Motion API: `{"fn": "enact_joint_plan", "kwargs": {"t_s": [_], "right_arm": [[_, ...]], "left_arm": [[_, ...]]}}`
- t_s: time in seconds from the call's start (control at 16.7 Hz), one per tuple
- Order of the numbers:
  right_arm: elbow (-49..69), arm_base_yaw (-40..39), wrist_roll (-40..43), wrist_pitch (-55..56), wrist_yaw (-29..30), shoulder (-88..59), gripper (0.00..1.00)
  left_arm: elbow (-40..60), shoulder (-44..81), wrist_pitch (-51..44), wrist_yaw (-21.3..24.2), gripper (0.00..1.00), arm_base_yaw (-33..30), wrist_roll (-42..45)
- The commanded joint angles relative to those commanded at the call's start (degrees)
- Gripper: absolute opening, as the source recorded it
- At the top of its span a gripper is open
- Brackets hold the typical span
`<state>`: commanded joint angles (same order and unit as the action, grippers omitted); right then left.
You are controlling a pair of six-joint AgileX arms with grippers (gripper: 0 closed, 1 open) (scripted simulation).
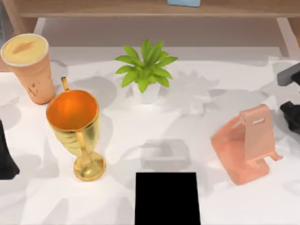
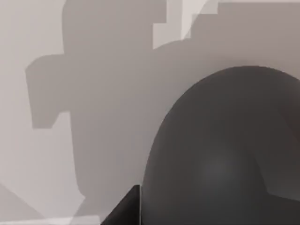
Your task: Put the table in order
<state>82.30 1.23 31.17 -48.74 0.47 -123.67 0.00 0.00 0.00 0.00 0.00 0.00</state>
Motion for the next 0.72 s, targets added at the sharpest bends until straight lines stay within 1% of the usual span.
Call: {"fn": "enact_joint_plan", "kwargs": {"t_s": [0.06, 0.48, 0.72], "right_arm": [[0.00, 0.00, 0.00, 0.00, 0.00, 0.00, 0.00], [0.00, 0.00, 0.00, 0.00, 0.00, 0.00, 0.00], [2.30, -0.14, -0.40, -3.34, -0.76, 2.08, 0.00]], "left_arm": [[0.00, 0.00, 0.00, 0.00, 1.00, 0.00, 0.00], [0.00, 0.00, 0.00, 0.00, 1.00, 0.00, 0.00], [0.00, 0.00, 0.00, 0.00, 1.00, 0.00, 0.00]]}}
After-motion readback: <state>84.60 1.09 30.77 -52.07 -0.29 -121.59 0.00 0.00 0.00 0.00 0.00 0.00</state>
